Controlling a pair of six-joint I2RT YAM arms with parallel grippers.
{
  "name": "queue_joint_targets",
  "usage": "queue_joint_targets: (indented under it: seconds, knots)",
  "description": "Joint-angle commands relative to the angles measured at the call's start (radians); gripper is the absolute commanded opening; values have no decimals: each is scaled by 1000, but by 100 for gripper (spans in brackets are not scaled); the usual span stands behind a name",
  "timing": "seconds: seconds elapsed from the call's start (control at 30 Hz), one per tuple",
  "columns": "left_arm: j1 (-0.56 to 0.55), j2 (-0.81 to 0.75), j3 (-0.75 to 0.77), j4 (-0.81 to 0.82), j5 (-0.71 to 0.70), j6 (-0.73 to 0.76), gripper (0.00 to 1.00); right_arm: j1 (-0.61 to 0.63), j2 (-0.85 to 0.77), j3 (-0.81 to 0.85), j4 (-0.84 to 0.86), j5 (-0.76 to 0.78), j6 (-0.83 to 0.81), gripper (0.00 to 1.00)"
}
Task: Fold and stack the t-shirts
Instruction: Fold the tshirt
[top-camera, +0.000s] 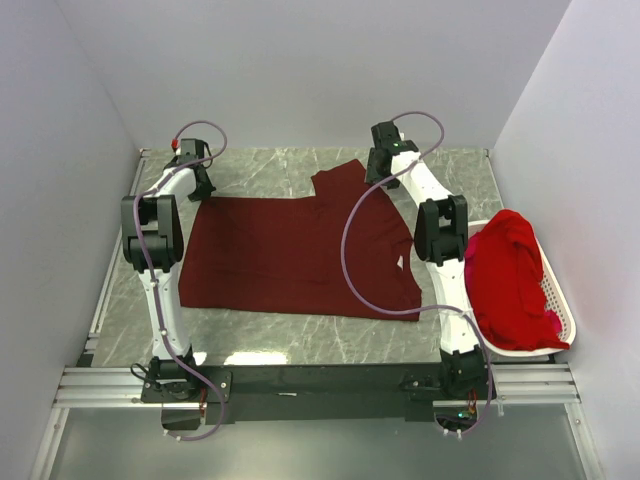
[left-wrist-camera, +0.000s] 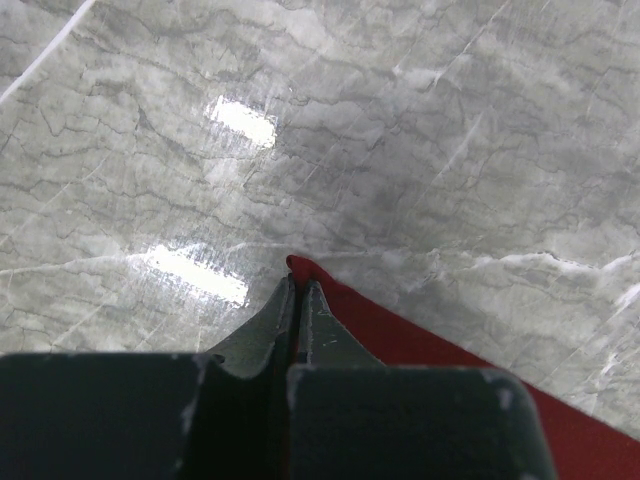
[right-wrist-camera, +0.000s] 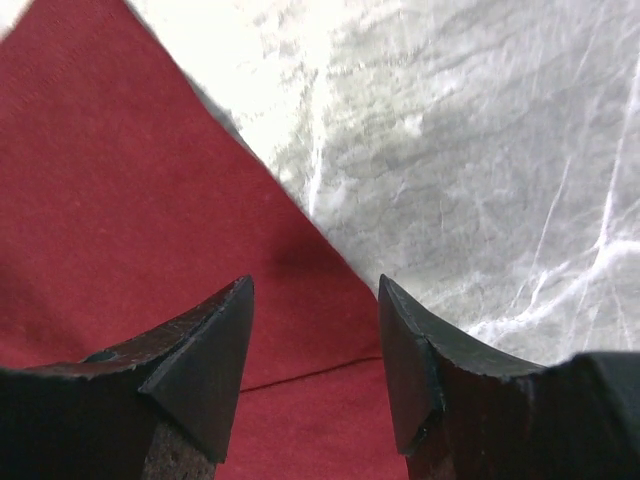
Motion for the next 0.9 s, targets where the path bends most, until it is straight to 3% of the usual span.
queue_joint_targets:
  seconds: [0.0,0.57,0.6,0.7,0.73,0.8,0.87]
  knots:
    - [1,-45,-16,-3,-14,-5,1,21,32,78,-42,37,-19,60]
    - [0,-84,-62,13,-6,-13,1,62,70,69,-97,97,22,49]
    - [1,-85,-62,16,-5,-14,1,64,72,74,-97,94,23,46]
    - [1,-90,-64,20,-6,-20,1,62,57,48,-76,102,28,24]
    - [1,-93,-67,25,-8,-23,1,62,37,34,-62,103,28,11]
    - [1,-110,-78,52,-3,-30,1,62,-3,-15,-18,121,30,0]
    - [1,-134,-99,78,4,-37,1,62,-29,-38,12,137,25,0]
